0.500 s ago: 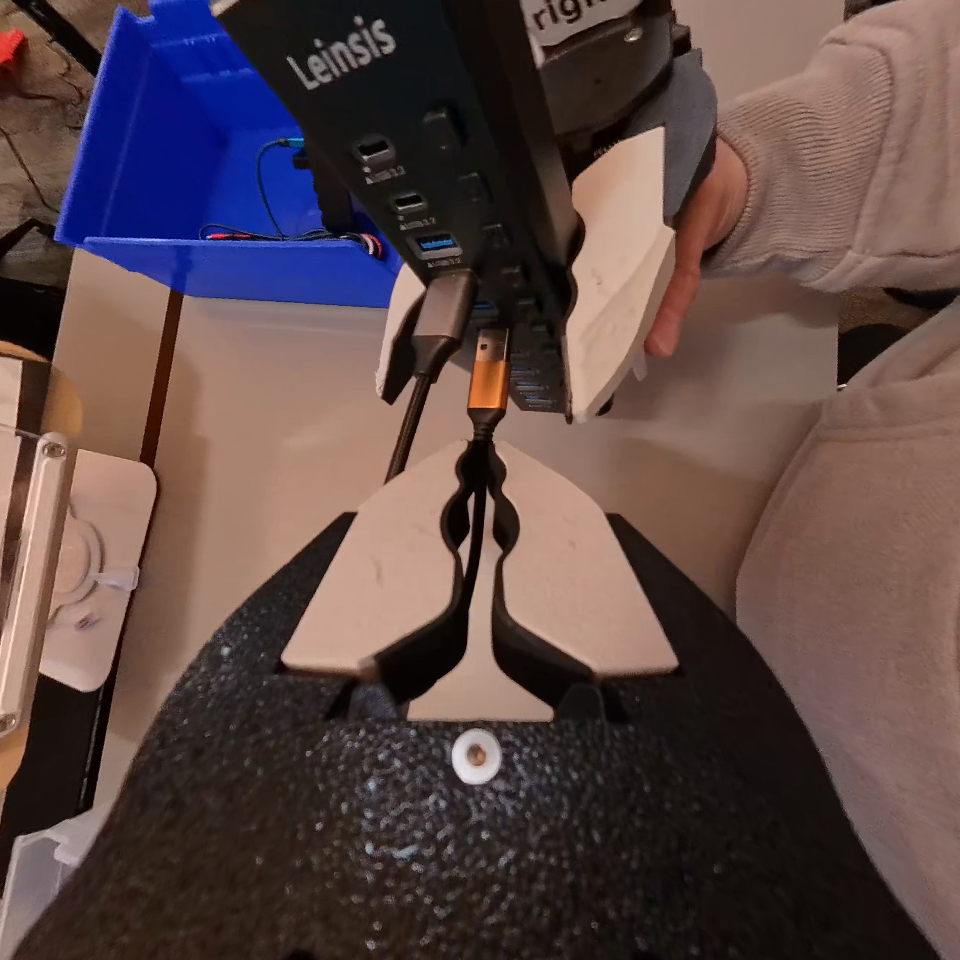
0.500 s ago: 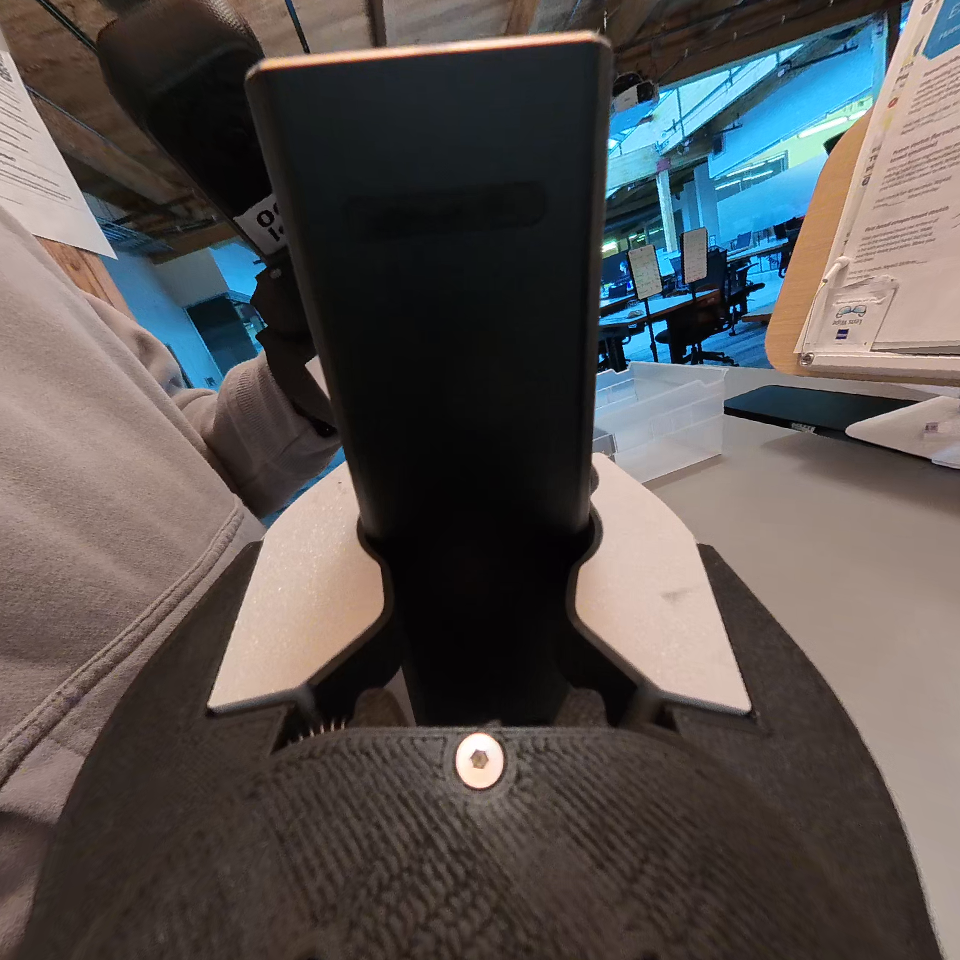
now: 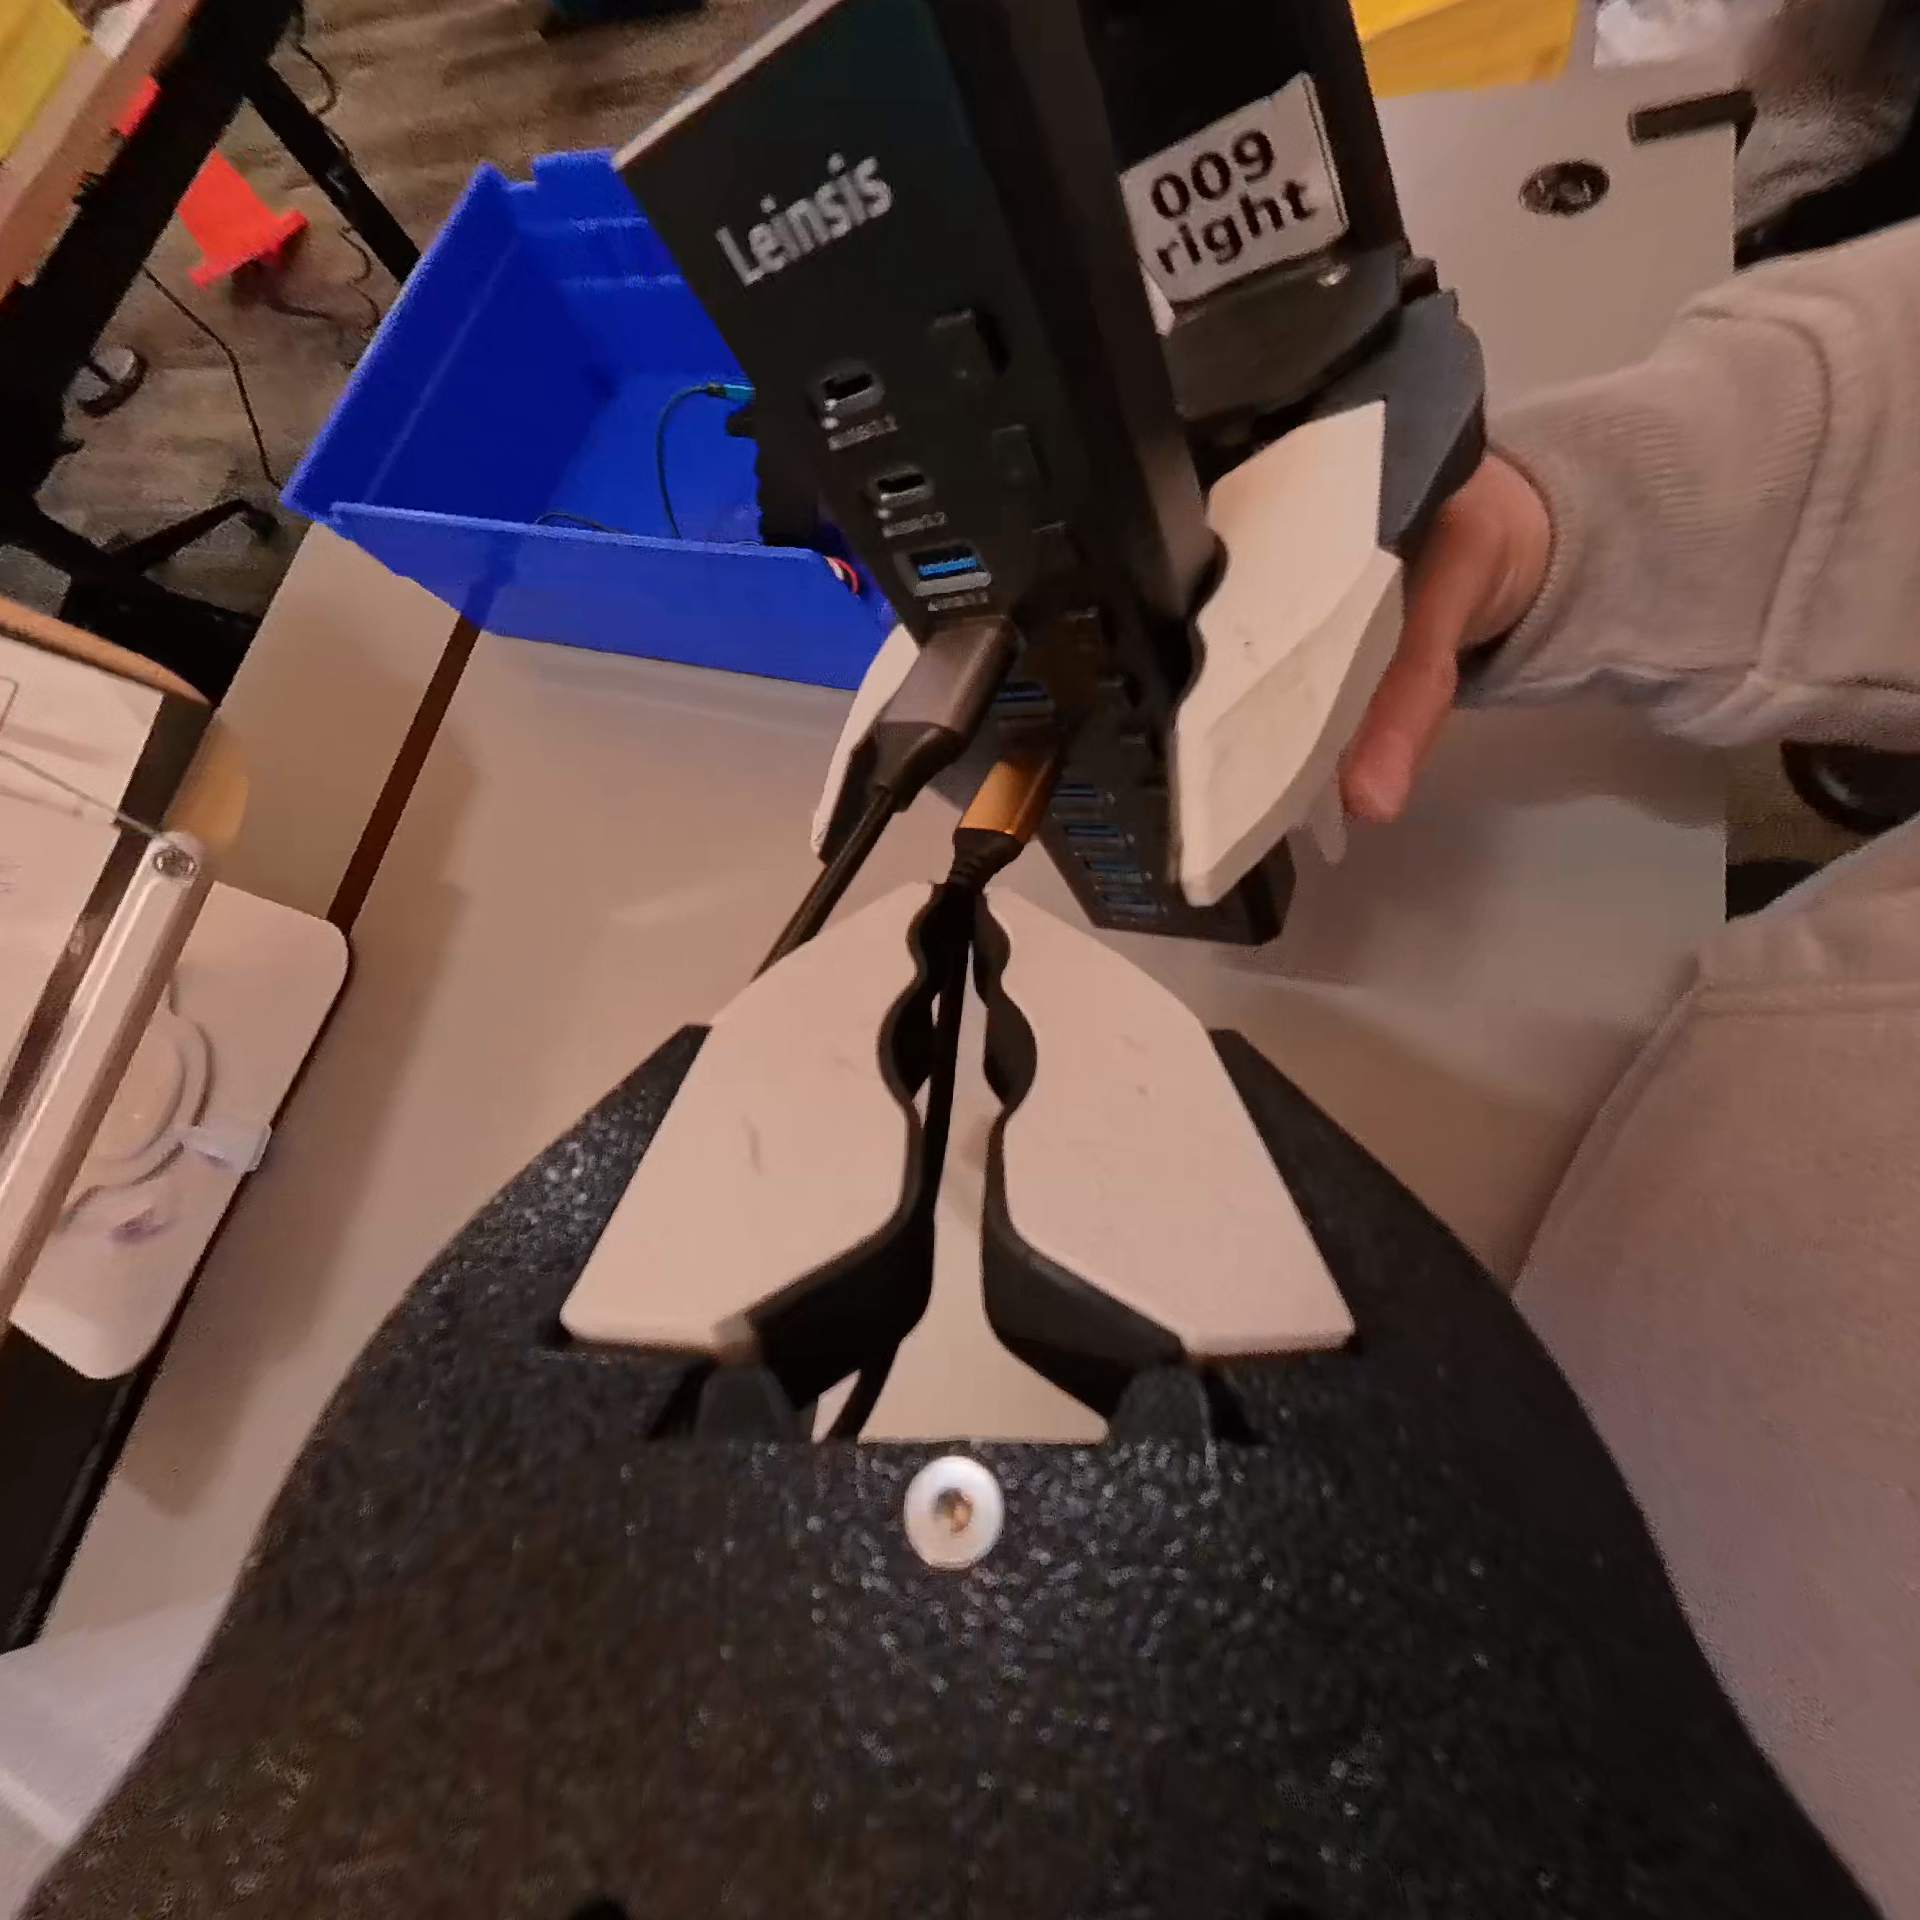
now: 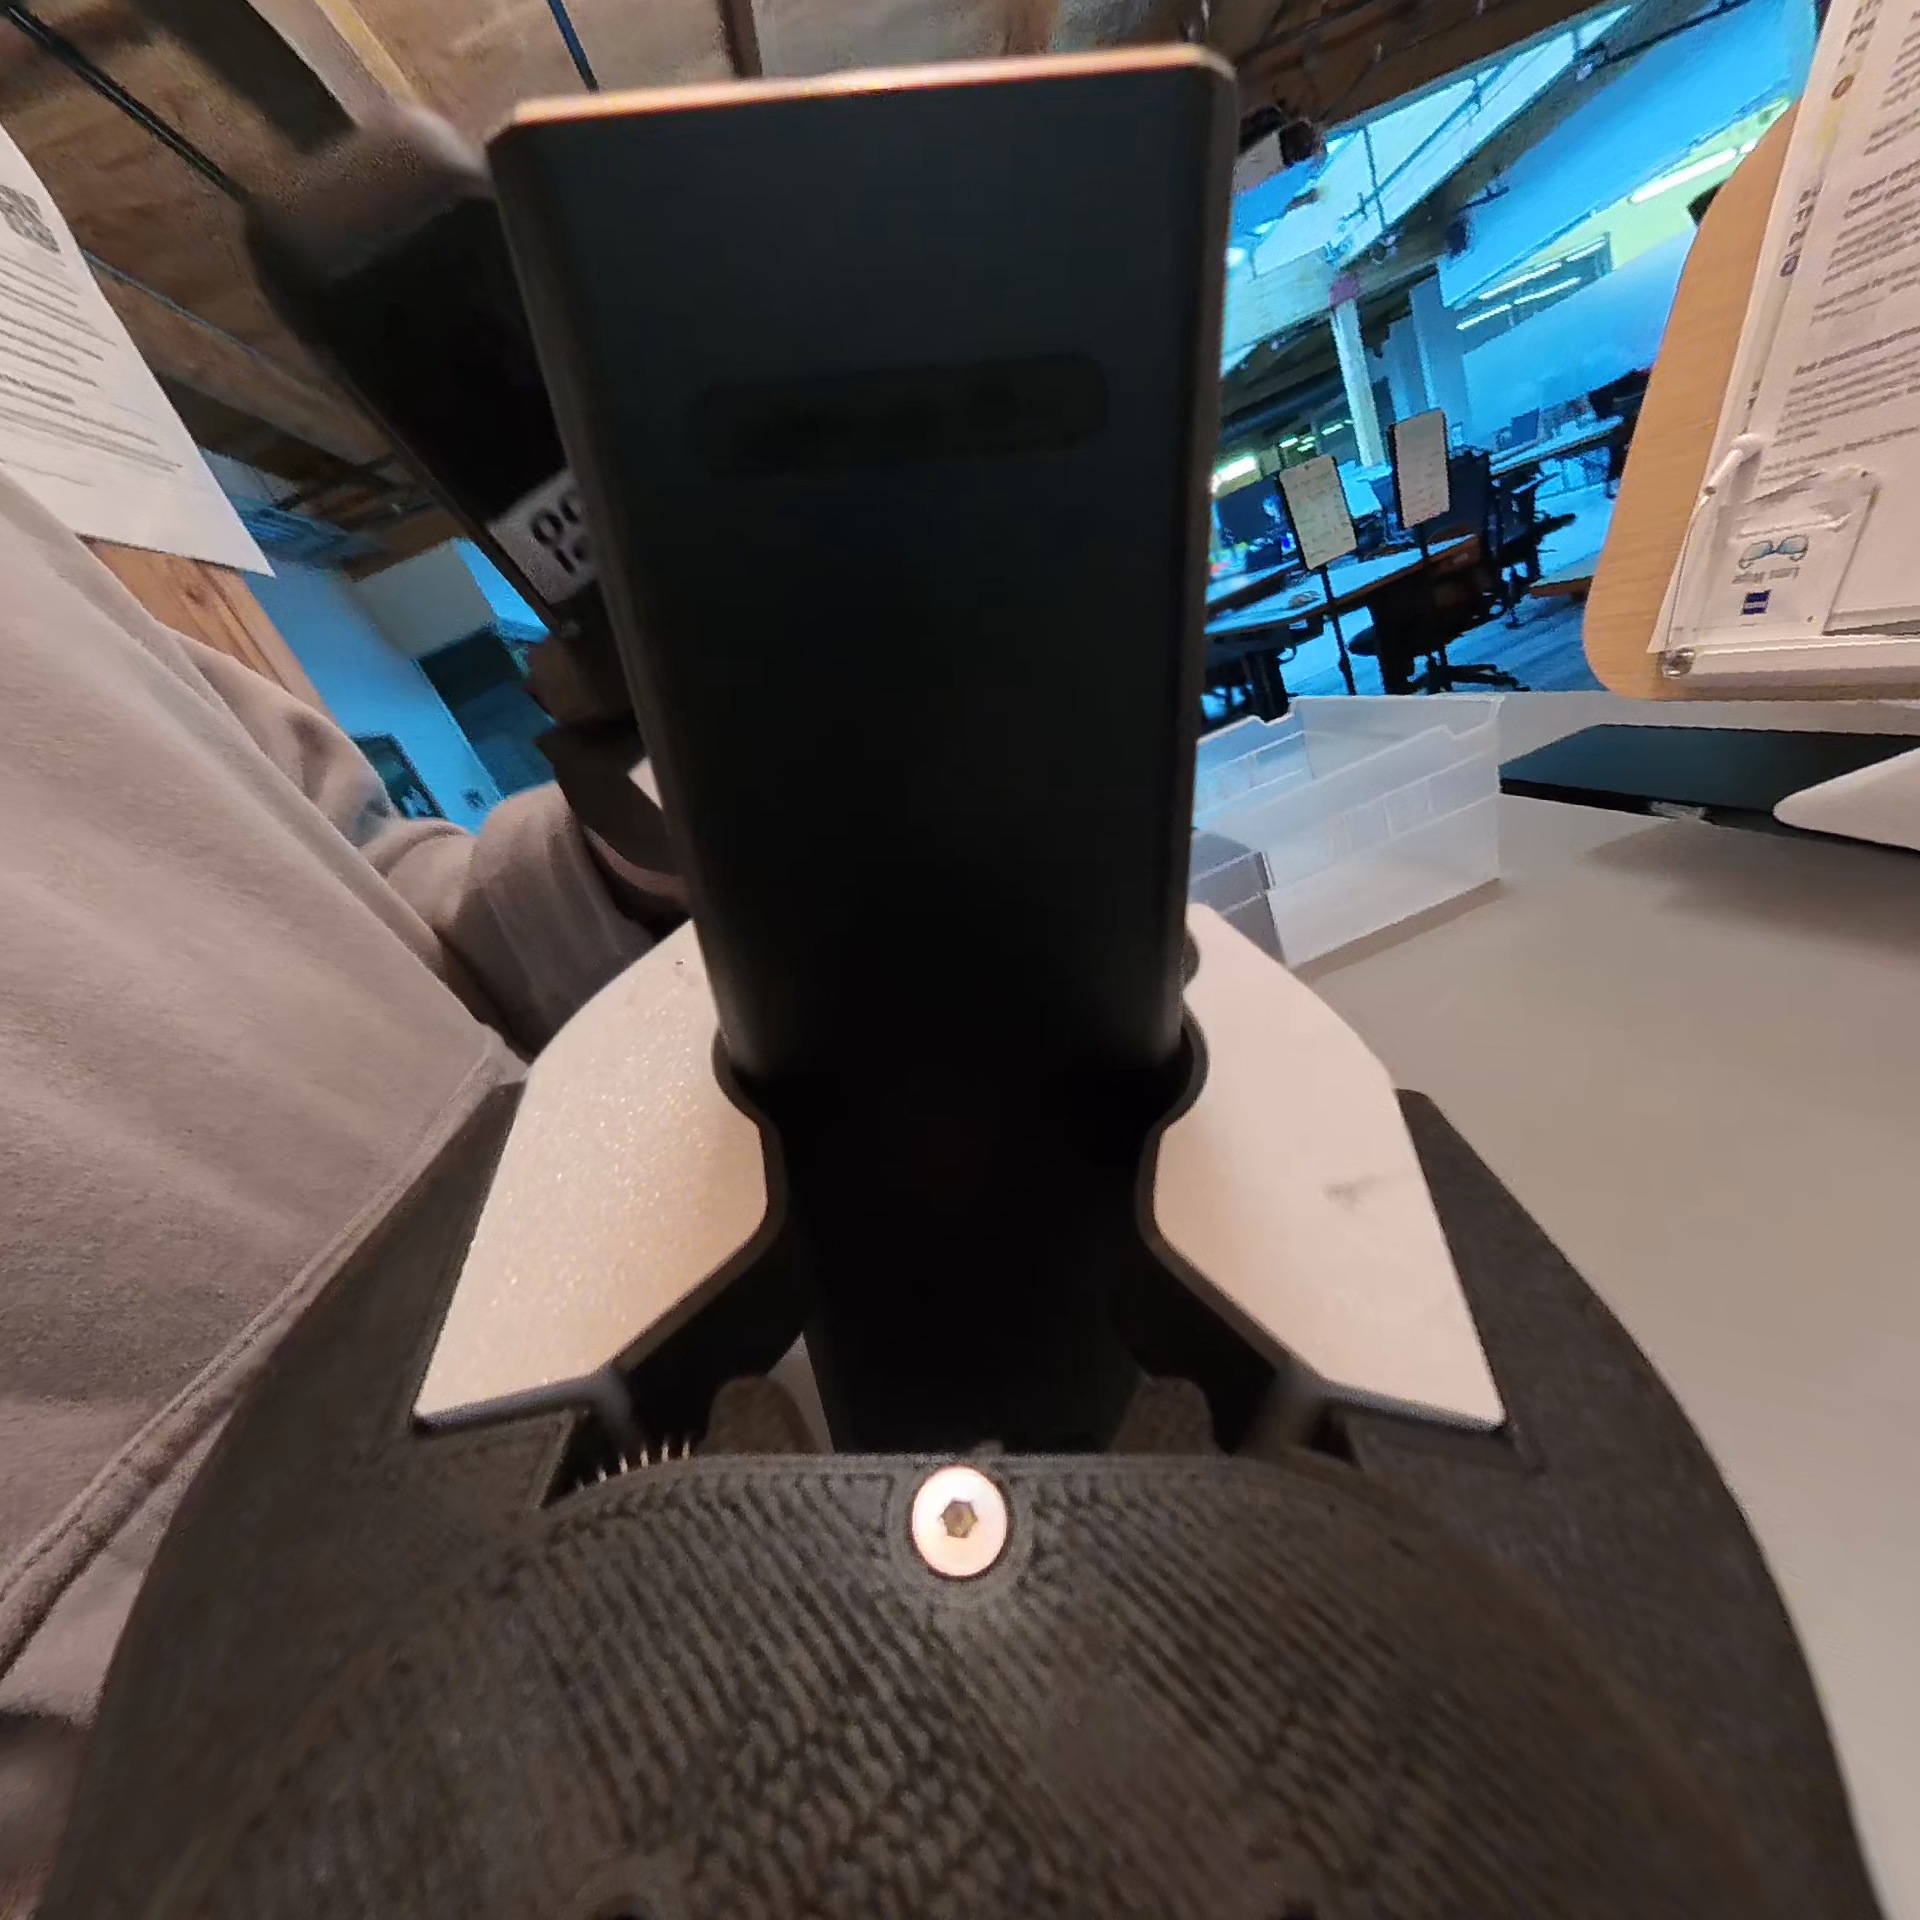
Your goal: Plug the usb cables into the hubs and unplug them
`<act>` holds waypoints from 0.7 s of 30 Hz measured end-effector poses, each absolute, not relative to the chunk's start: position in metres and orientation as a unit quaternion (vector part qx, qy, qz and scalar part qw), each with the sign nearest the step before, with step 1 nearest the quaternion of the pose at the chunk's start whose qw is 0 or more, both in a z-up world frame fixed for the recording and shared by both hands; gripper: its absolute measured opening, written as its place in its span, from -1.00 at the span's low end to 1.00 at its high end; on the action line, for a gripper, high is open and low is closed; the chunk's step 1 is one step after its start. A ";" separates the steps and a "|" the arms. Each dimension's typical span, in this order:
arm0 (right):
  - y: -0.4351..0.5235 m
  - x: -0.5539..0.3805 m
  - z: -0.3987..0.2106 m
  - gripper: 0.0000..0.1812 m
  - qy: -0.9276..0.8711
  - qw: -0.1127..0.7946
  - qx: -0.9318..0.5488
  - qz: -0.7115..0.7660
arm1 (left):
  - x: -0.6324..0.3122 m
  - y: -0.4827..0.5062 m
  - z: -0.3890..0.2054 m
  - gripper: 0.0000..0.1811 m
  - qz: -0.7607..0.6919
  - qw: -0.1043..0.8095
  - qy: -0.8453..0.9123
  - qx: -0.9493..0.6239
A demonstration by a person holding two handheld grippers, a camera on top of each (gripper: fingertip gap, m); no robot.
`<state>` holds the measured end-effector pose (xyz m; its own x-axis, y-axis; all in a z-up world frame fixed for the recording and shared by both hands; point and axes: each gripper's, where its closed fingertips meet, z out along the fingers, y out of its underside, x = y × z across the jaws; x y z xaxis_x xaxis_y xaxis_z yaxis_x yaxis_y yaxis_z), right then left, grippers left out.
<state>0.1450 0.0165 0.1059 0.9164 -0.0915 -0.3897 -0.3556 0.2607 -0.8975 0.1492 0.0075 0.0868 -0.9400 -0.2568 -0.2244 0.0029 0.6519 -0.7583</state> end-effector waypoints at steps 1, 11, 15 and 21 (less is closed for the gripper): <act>0.018 0.146 0.106 -0.18 0.191 0.773 -0.598 0.091 | 0.149 0.009 0.085 -0.98 -0.415 0.154 0.893 -0.078; 0.026 0.148 0.098 -0.18 0.186 0.757 -0.621 0.082 | 0.148 0.011 0.075 -0.97 -0.449 0.135 0.874 -0.129; 0.033 0.150 0.093 -0.18 0.177 0.734 -0.655 0.032 | 0.147 0.018 0.078 -0.91 -0.460 0.137 0.867 -0.136; -0.030 0.188 0.154 -0.18 0.236 0.787 -0.566 -0.061 | 0.137 0.042 0.109 -0.56 -0.530 0.180 0.816 -0.143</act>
<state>0.1884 -0.0300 0.1537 0.8815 -0.3626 -0.3025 -0.1713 0.3514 -0.9204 0.1372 0.0422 0.1090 -0.8941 -0.4245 -0.1428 -0.0420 0.3968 -0.9169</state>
